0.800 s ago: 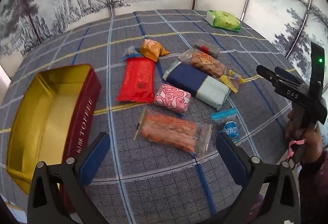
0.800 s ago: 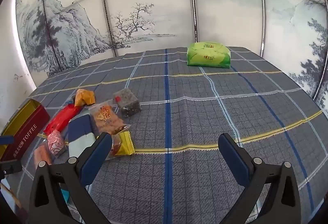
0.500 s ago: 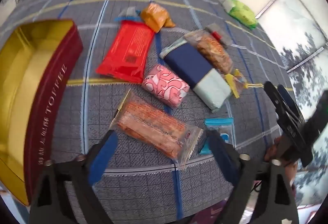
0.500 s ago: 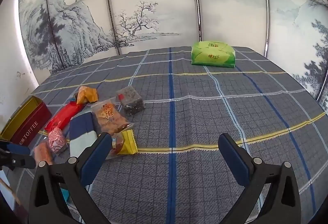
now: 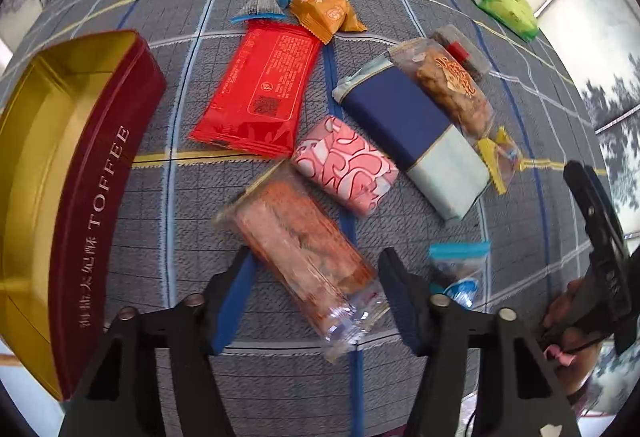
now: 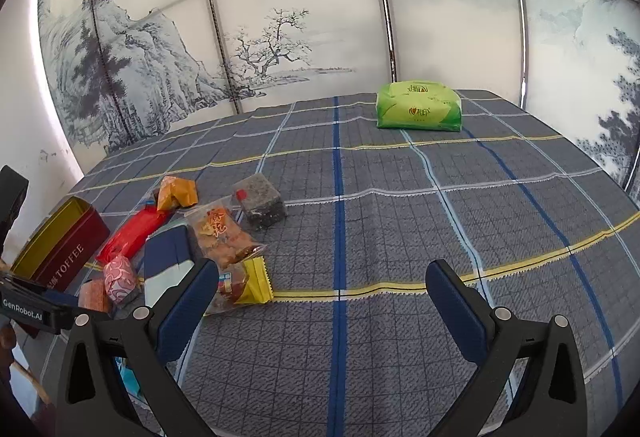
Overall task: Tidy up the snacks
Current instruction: 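Grasp the clear orange-red pastry pack with the left gripper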
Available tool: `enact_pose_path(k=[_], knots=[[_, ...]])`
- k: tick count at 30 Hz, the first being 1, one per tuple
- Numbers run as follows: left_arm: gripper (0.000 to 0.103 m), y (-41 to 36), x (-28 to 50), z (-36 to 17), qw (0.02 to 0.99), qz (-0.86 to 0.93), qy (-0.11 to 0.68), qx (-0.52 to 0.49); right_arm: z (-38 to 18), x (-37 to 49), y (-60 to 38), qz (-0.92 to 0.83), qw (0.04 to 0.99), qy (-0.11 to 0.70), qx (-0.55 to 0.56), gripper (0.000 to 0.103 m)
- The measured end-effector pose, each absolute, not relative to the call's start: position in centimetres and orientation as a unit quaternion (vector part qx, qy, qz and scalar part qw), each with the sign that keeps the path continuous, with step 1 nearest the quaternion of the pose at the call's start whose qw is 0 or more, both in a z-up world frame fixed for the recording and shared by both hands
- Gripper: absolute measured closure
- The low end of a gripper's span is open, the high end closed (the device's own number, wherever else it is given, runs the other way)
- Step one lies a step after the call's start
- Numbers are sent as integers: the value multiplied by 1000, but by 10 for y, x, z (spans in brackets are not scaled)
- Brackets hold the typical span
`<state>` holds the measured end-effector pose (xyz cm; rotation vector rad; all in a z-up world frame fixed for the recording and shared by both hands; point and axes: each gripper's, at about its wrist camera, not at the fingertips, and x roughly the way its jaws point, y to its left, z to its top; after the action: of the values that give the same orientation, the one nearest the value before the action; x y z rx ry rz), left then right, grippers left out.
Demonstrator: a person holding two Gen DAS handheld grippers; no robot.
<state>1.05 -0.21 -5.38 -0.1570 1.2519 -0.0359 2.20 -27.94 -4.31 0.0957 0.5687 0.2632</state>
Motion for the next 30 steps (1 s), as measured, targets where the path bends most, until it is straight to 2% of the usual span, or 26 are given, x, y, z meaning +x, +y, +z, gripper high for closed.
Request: enact_pose_path(k=[2,3,7,9,11,13,17,19,21,22,30], knots=[[66,8,9,-53,810,-32,581,-70,-43,22,-280,129,951,278,48,0],[69,14,4,-53,812,-42,578,-67,-43,21,-281,129,951,278,49,0],[71,22,2,-49,814,-82,573,-52,-45,23,-280,125,949,285,47,0],[65,14,-4,-45,822,-74,565,-15,-45,24,-279,123,949,288,45,0],[48,6,1,-43,828,-55,558,15,-45,25,-278,121,948,292,42,0],[44,4,4,-46,832,-49,553,25,-46,26,-277,119,947,294,43,0],[45,7,13,-47,837,-50,544,19,-47,29,-277,117,946,301,40,0],[48,4,19,-49,838,-49,542,28,-48,30,-275,116,945,305,37,0],[66,-1,20,-49,843,-56,534,31,-49,32,-275,114,943,309,35,0],[68,-1,21,-50,844,-57,532,34,-49,32,-274,114,943,311,34,0],[69,-6,-7,-41,863,-81,499,27,-52,37,-274,109,940,321,33,0]])
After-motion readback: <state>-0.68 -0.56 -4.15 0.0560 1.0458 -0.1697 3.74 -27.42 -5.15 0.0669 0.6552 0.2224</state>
